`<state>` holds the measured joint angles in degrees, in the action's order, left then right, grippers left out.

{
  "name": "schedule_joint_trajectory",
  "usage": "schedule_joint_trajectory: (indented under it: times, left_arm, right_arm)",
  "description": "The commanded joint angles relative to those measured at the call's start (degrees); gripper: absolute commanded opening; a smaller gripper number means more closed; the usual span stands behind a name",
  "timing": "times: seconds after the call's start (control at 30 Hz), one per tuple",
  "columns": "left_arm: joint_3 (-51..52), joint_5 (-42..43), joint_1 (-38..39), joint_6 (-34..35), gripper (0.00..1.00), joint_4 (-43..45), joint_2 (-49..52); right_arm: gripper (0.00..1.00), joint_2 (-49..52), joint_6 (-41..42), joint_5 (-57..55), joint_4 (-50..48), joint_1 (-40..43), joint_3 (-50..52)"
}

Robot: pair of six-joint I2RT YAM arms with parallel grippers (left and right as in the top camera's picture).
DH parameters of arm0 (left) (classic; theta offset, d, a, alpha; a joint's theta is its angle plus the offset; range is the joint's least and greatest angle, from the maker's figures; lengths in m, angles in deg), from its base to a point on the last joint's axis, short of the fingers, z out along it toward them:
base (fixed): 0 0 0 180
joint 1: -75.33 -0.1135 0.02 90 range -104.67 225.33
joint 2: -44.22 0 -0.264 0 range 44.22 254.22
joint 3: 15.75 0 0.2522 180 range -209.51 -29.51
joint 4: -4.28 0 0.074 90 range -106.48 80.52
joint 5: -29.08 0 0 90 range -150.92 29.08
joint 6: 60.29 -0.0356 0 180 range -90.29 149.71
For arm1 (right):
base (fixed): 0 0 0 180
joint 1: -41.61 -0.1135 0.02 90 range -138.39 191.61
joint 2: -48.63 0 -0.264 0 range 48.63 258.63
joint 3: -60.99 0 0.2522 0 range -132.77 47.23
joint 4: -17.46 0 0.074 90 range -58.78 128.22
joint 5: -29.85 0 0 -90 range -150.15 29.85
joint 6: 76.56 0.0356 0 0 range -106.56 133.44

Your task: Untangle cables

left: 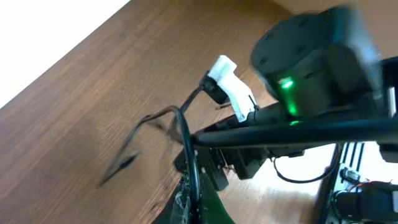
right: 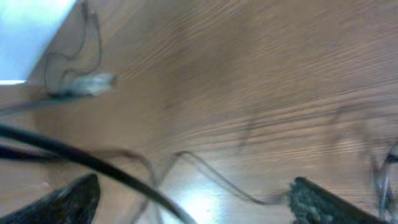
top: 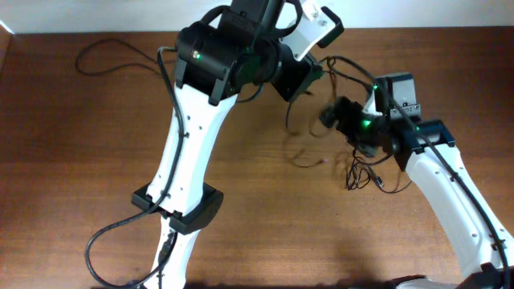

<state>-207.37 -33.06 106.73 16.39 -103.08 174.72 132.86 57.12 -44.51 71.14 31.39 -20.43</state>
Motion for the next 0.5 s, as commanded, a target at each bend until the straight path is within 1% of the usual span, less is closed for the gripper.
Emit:
schedule_joint_trajectory:
  times: [0.0,0.03,0.07,0.13,0.17,0.2,0.23,0.27,0.33,0.37,0.4,0.43,0.47]
  left_arm:
    - [-2.01,-1.16,-1.07,2.36,0.0,-0.37,-2.54]
    - [-2.01,-3.26,-1.79,3.78,0.0,-0.35,-3.5]
    - [-2.01,-3.21,-2.73,5.18,0.0,-0.37,-4.68]
    - [-2.01,-1.64,-3.45,5.16,0.0,-0.35,-6.62]
    - [-2.01,-2.38,-3.58,5.14,0.0,-0.26,-8.28]
    - [-2.01,-4.92,-4.07,5.25,0.0,-0.13,-9.9]
    - [-2.01,-9.25,-4.94,7.98,0.0,0.07,-11.47]
    - [-2.01,-16.9,-6.14,11.85,0.0,0.33,-12.98]
    - [-1.97,-31.19,-8.07,16.59,0.0,0.31,-14.19]
    - [-1.97,-35.85,-8.9,18.73,0.0,0.04,-14.23]
    - [-1.6,-38.84,-10.36,20.39,0.0,-0.02,-14.23]
    - [-1.4,-38.97,-11.47,20.41,0.0,0.04,-14.23]
    - [-1.38,-39.19,-12.72,21.09,0.0,0.07,-14.21]
  right_arm:
    - [0.92,0.15,1.99,-25.16,8.13,-0.15,0.09]
    - [0.92,0.15,2.27,-28.87,10.43,-0.15,0.09]
    - [0.92,0.15,2.25,-30.36,11.72,-0.15,0.09]
    - [0.92,0.15,2.25,-30.27,11.98,-0.17,0.09]
    - [0.92,0.15,2.25,-30.27,11.98,-0.17,0.09]
    - [0.92,0.15,2.25,-30.29,12.0,-0.17,0.09]
    - [0.92,0.15,2.23,-30.34,12.22,-0.17,0.09]
    - [0.92,0.15,2.23,-30.51,12.41,-0.17,0.09]
    - [0.93,0.15,2.16,-29.77,12.39,-0.17,0.09]
    - [0.93,0.15,0.83,-28.13,11.98,-0.17,0.09]
    - [0.93,0.15,-4.5,-23.56,10.1,-0.17,0.09]
    - [0.93,0.15,-9.42,-19.65,8.39,-0.17,0.09]
    - [0.99,0.15,-12.52,-17.18,7.34,-0.17,0.09]
